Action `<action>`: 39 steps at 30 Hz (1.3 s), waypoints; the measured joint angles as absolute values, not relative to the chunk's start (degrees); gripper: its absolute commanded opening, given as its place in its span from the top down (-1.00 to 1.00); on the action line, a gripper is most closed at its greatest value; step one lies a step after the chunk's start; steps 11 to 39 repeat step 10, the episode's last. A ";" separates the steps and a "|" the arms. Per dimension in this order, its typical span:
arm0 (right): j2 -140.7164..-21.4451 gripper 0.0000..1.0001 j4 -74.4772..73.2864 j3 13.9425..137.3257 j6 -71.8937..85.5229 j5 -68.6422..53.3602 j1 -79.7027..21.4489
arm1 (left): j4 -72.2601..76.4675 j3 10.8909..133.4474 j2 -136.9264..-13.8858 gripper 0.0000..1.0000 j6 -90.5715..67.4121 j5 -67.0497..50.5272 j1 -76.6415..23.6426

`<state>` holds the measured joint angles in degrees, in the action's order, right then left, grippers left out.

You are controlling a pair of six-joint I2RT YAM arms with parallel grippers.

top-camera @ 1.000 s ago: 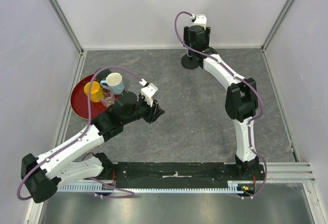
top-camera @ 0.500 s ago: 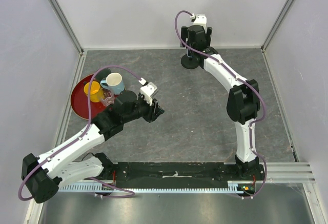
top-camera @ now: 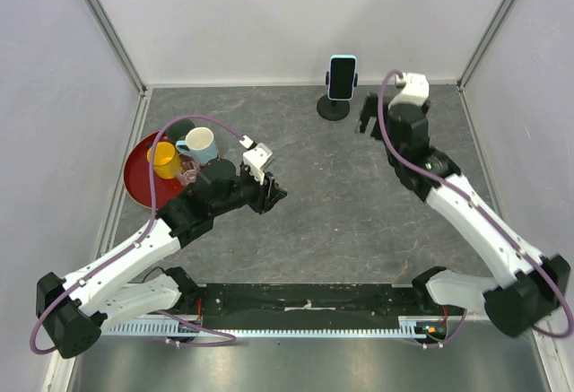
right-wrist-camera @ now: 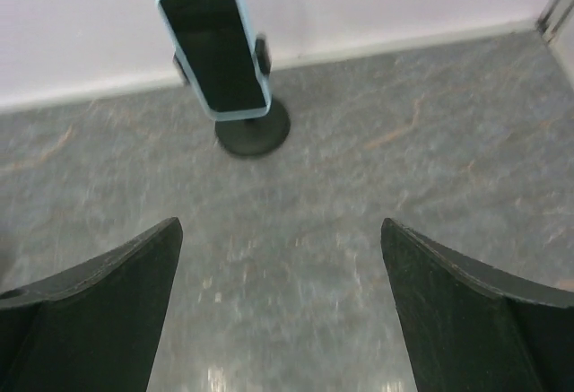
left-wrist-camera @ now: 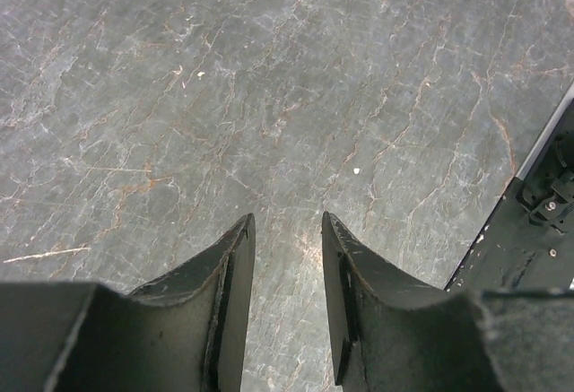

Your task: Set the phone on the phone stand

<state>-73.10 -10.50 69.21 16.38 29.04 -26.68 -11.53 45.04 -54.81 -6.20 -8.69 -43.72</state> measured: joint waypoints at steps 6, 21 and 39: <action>-54.39 -0.96 -14.39 49.56 20.43 23.64 -31.18 | -11.53 45.04 -53.41 0.15 -6.17 -7.64 -43.72; -42.65 -0.96 -19.42 43.31 21.06 20.21 -31.38 | -11.53 45.04 -52.56 0.15 -6.17 -6.37 -43.72; -42.65 -0.96 -19.42 43.31 21.06 20.21 -31.38 | -11.53 45.04 -52.56 0.15 -6.17 -6.37 -43.72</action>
